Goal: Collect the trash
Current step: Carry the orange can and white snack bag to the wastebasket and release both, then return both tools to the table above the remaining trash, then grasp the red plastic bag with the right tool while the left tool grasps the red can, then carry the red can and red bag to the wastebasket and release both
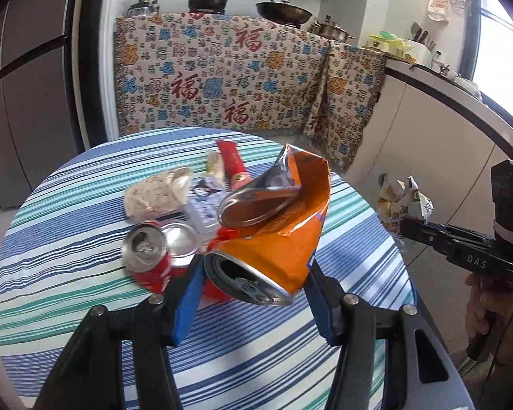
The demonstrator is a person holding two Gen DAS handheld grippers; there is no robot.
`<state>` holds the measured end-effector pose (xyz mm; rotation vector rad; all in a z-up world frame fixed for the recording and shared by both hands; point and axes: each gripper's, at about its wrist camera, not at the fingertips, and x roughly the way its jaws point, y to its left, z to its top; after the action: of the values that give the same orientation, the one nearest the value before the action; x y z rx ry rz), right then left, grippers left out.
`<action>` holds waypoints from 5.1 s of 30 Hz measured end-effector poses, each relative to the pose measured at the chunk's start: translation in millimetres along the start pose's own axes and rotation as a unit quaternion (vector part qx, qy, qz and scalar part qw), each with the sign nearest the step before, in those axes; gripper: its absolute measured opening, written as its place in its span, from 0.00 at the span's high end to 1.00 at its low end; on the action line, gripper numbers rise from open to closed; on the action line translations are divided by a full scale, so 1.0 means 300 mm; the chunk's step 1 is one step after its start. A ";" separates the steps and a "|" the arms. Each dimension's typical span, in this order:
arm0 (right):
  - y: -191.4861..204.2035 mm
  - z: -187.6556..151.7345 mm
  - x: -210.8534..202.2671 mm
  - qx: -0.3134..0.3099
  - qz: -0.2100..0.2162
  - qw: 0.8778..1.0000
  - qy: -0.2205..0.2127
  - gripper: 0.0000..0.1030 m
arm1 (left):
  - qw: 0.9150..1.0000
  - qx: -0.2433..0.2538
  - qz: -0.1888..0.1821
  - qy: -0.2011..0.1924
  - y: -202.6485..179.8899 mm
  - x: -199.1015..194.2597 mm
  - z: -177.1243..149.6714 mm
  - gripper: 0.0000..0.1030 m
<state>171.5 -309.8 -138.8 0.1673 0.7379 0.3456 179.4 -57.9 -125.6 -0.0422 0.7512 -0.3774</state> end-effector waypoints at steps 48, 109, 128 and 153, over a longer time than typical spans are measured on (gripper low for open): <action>-0.910 -0.202 -0.217 0.236 -0.156 0.957 0.064 0.77 | 0.969 0.137 -0.111 0.173 -1.056 0.814 -0.156 0.44; 0.449 -0.002 0.507 -0.012 0.069 0.993 0.093 0.12 | 0.988 -0.029 0.129 0.083 0.328 0.085 -0.249 0.28; 0.350 -0.064 0.367 -0.109 -0.008 0.989 0.097 0.72 | 0.998 0.016 0.007 0.065 0.324 0.196 -0.026 0.28; 0.309 -0.039 0.263 -0.113 0.005 0.990 0.083 0.74 | 0.999 -0.017 0.011 0.047 0.231 0.131 -0.029 0.45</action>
<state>194.6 -194.3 -172.1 -0.0731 0.8557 0.4533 222.0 -6.3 -169.8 -0.0478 0.8497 -0.3467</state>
